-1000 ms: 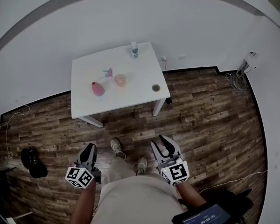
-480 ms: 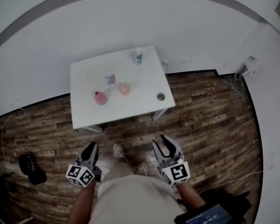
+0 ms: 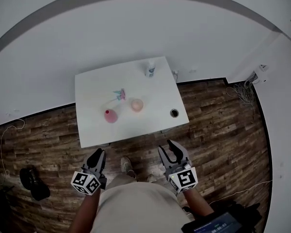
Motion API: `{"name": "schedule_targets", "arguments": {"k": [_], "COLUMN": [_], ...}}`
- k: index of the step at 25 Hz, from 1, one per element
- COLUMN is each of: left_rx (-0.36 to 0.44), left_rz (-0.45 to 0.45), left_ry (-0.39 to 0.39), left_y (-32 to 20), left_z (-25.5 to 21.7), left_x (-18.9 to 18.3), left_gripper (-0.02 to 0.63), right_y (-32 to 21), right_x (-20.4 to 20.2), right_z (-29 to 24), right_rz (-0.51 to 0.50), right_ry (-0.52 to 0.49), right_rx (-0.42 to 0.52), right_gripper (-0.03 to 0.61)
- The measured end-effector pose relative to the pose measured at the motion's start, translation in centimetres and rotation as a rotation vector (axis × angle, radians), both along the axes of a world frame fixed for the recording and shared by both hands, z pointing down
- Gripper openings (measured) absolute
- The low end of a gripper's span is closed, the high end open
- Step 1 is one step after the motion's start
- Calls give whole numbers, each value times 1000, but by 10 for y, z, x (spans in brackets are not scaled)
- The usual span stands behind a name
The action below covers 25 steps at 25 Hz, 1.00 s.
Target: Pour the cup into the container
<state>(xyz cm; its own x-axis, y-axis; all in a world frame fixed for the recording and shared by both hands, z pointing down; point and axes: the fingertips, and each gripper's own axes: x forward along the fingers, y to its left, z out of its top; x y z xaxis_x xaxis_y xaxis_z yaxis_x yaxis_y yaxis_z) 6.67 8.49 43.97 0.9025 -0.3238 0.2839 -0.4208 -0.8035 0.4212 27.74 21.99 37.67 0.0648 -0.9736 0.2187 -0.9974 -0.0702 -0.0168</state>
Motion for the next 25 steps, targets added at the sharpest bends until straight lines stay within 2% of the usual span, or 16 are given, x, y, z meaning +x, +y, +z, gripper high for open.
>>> {"name": "schedule_targets", "arguments": {"k": [5, 15, 25], "left_rx": [20, 61, 59], "left_rz": [45, 102, 92], "left_ry": [-11, -1, -6], "left_y": [-34, -83, -98], "left_z": [4, 7, 14], "left_x": [5, 1, 9], "left_gripper": [61, 61, 61], "right_y": [-38, -100, -132], "right_x": [-3, -4, 0], "right_z": [4, 21, 41], "right_rz": [-36, -42, -146], "right_ry": [-27, 27, 65], "right_rx": [9, -28, -89], "right_gripper": [180, 189, 244]}}
